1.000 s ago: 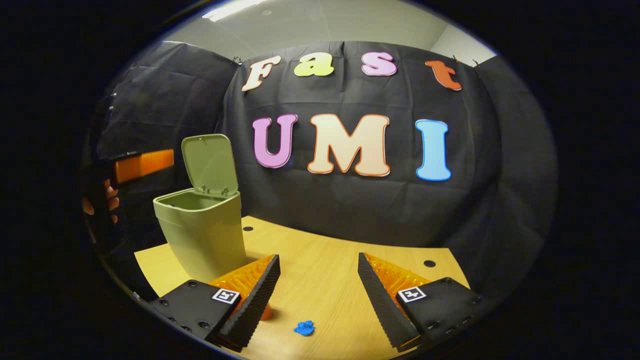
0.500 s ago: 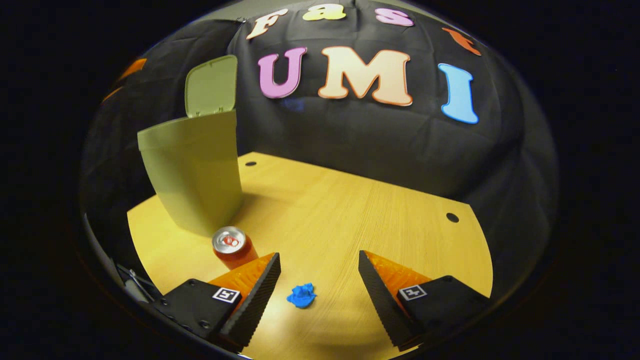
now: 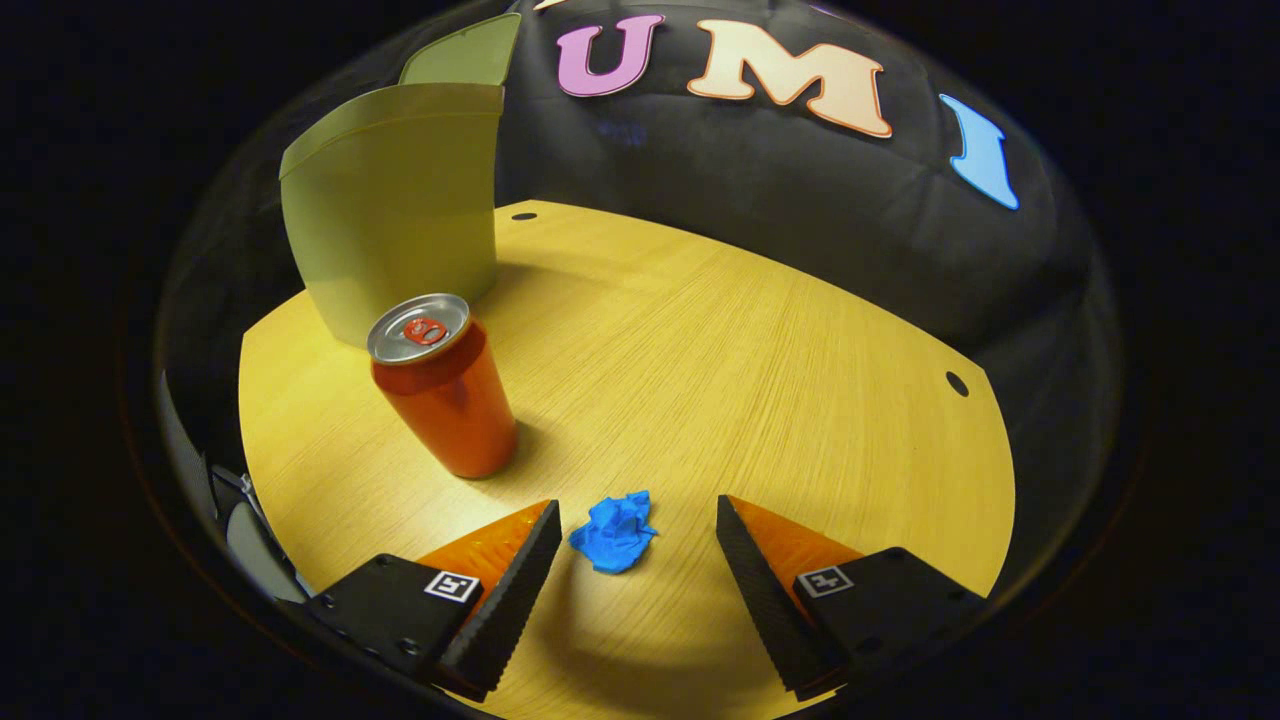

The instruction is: Press the lid of the desktop garbage bin to open it, pick up the crumpled paper on the desktop and throw it into the bin, then pick up the pop can on the desktop and drop it into the bin, and finally close the garbage bin lid.

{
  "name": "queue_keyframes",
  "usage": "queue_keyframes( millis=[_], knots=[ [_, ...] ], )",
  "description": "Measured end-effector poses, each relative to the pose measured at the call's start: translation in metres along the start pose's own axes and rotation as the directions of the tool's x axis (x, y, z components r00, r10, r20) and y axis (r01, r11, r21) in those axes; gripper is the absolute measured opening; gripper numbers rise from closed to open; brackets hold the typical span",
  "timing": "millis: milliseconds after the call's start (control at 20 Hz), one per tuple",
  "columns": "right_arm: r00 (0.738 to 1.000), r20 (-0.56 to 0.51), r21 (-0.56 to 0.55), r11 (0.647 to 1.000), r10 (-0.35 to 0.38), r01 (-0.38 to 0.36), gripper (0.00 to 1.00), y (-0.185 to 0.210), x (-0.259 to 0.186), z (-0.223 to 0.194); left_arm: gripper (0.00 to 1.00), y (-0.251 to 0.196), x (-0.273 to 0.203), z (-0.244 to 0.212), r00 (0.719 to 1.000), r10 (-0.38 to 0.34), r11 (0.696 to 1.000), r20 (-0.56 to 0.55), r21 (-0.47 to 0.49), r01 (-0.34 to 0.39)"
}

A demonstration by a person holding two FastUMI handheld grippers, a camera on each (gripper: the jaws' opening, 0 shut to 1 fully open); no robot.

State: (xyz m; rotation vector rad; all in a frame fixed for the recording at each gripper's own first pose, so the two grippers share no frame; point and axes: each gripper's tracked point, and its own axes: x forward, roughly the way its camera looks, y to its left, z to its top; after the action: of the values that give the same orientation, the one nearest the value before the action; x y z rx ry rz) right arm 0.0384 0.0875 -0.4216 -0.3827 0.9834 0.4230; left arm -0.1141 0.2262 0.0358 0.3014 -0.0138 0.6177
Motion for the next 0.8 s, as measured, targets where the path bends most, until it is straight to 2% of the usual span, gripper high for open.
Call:
queue_keyframes(
  millis=[50, 100, 150, 200, 250, 300, 350, 400, 450, 550, 600, 650, 800],
  knots=[
    [1.000, -0.014, -0.002, 1.000, 0.011, -0.011, 0.99, 0.003, 0.004, -0.001, 0.99, 0.002, 0.000, 0.000, 1.000, 0.004, 1.000, -0.002, 0.003, -0.004],
    [0.999, -0.032, 0.002, 1.000, 0.026, -0.026, 0.99, 0.008, 0.007, -0.006, 0.99, 0.002, 0.000, -0.002, 1.000, 0.008, 1.000, -0.006, 0.004, -0.008],
    [0.998, -0.047, 0.003, 1.000, 0.030, -0.030, 0.96, 0.010, 0.011, -0.008, 0.94, 0.004, 0.000, -0.005, 1.000, 0.014, 1.000, -0.012, 0.002, -0.013],
    [0.998, -0.059, 0.003, 1.000, 0.022, -0.022, 0.80, 0.009, 0.015, -0.011, 0.94, 0.006, 0.000, -0.007, 1.000, 0.018, 1.000, -0.017, 0.001, -0.018],
    [0.997, -0.076, 0.007, 1.000, 0.031, -0.030, 0.67, 0.010, 0.017, -0.013, 0.94, 0.008, -0.002, -0.009, 0.999, 0.023, 1.000, -0.022, 0.000, -0.023],
    [0.996, -0.078, 0.019, 0.999, 0.042, -0.040, 0.48, 0.011, 0.013, -0.016, 0.94, 0.009, -0.001, -0.010, 0.999, 0.025, 1.000, -0.027, -0.001, -0.025],
    [0.997, -0.060, 0.033, 0.999, 0.044, -0.042, 0.29, 0.009, 0.014, -0.011, 0.99, 0.009, 0.000, -0.012, 0.999, 0.025, 1.000, -0.033, -0.003, -0.026],
    [0.997, -0.056, 0.052, 0.998, 0.048, -0.045, 0.09, 0.008, 0.013, -0.009, 0.94, 0.009, 0.000, -0.013, 0.999, 0.025, 1.000, -0.035, -0.005, -0.025],
    [0.997, -0.055, 0.075, 0.996, 0.060, -0.056, 0.05, 0.010, 0.010, -0.007, 0.99, 0.009, -0.001, -0.014, 0.999, 0.024, 1.000, -0.036, -0.008, -0.025],
    [0.999, -0.002, 0.094, 0.995, 0.046, -0.046, 0.02, 0.007, 0.006, 0.006, 0.99, 0.007, 0.001, -0.014, 0.999, 0.019, 1.000, -0.036, -0.010, -0.019],
    [0.999, 0.016, 0.102, 0.994, 0.043, -0.045, 0.02, 0.005, 0.000, 0.012, 0.95, 0.005, 0.002, -0.013, 0.999, 0.016, 1.000, -0.035, -0.010, -0.016],
    [0.999, 0.037, 0.105, 0.994, 0.039, -0.043, 0.00, 0.004, -0.004, 0.020, 0.94, 0.004, 0.003, -0.013, 0.999, 0.012, 1.000, -0.031, -0.010, -0.013],
    [0.993, 0.111, 0.121, 0.991, 0.039, -0.052, 0.02, 0.002, -0.023, 0.048, 0.95, 0.003, 0.004, -0.012, 1.000, 0.005, 1.000, -0.027, -0.013, -0.005]
  ],
)
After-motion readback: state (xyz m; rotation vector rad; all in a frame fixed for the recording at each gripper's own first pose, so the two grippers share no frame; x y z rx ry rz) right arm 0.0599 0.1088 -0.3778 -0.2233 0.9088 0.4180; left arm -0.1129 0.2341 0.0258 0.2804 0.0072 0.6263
